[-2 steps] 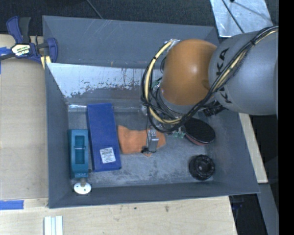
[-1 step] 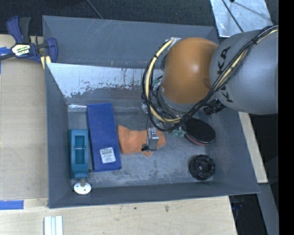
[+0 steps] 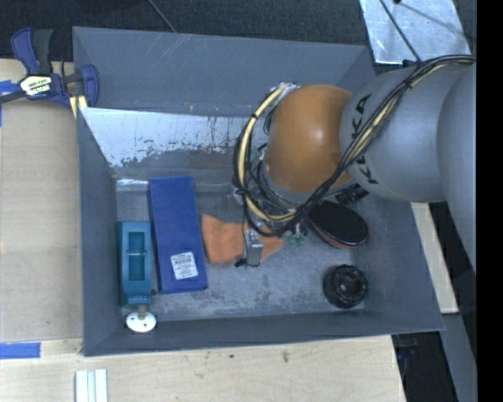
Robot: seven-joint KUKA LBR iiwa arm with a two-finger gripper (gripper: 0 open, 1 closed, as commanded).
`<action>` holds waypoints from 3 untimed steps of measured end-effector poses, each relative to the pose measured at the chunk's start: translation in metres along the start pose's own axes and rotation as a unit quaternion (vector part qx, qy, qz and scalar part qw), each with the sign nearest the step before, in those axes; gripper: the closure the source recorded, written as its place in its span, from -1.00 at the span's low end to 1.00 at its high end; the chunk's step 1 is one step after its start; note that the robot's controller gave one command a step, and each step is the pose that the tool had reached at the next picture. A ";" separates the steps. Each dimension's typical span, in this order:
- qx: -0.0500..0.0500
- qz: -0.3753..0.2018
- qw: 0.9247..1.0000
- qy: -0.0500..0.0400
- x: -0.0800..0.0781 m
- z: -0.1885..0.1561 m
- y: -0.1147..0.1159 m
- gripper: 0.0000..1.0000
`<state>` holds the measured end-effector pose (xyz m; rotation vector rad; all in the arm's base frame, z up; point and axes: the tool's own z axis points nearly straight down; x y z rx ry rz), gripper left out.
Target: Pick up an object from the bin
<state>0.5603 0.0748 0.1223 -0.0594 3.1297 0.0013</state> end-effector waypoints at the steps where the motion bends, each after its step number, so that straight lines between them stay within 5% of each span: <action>1: 0.000 -0.007 1.000 0.003 -0.014 0.043 -0.012 1.00; 2: 0.000 -0.006 1.000 0.003 -0.014 0.043 -0.012 1.00; 3: 0.000 -0.015 1.000 0.004 -0.022 -0.165 -0.021 1.00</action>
Offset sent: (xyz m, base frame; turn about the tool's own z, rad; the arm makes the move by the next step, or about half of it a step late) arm 0.0000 0.0000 0.0000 0.0000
